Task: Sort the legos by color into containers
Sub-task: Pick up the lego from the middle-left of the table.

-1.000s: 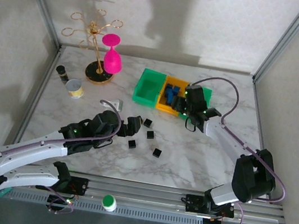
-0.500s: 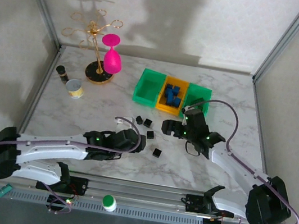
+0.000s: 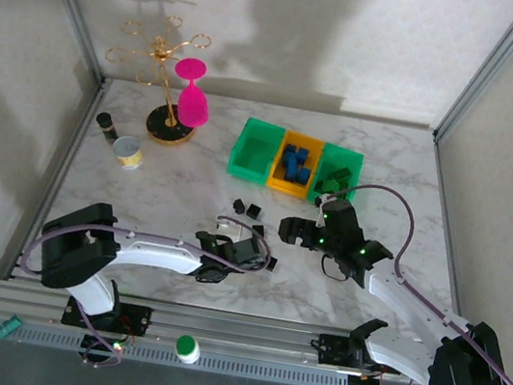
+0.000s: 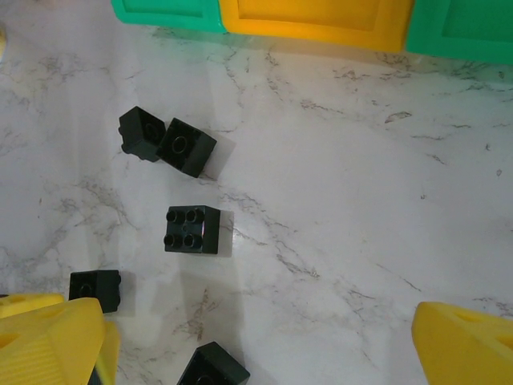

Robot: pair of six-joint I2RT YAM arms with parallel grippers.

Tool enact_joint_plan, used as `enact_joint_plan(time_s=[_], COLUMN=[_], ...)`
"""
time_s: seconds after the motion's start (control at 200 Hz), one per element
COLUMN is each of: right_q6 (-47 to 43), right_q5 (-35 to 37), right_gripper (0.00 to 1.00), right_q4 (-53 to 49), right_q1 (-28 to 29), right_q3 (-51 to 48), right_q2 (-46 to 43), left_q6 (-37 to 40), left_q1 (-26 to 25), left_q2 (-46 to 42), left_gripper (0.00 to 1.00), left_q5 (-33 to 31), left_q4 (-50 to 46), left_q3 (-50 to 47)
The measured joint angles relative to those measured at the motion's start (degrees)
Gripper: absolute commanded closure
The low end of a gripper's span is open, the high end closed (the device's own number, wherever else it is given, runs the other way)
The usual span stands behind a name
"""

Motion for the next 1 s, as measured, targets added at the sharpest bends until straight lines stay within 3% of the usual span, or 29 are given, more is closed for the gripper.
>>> enact_joint_plan(time_s=[0.285, 0.636, 1.001], right_q6=[0.20, 0.22, 0.20], right_q5=[0.48, 0.92, 1.09], right_gripper=[0.01, 0.01, 0.01], right_q4=[-0.02, 0.00, -0.02], right_q1=[0.00, 0.00, 0.00], right_q3=[0.00, 0.00, 0.02], right_q2=[0.72, 1.88, 2.36], left_q6=[-1.84, -2.21, -2.21], left_q1=[0.70, 2.58, 3.04], left_q2=[3.65, 4.83, 6.32], left_gripper=[0.36, 0.49, 0.52], left_q5=[-2.01, -4.48, -4.74], left_q4=[-0.72, -1.62, -1.36], left_q3=[1.20, 2.49, 2.95])
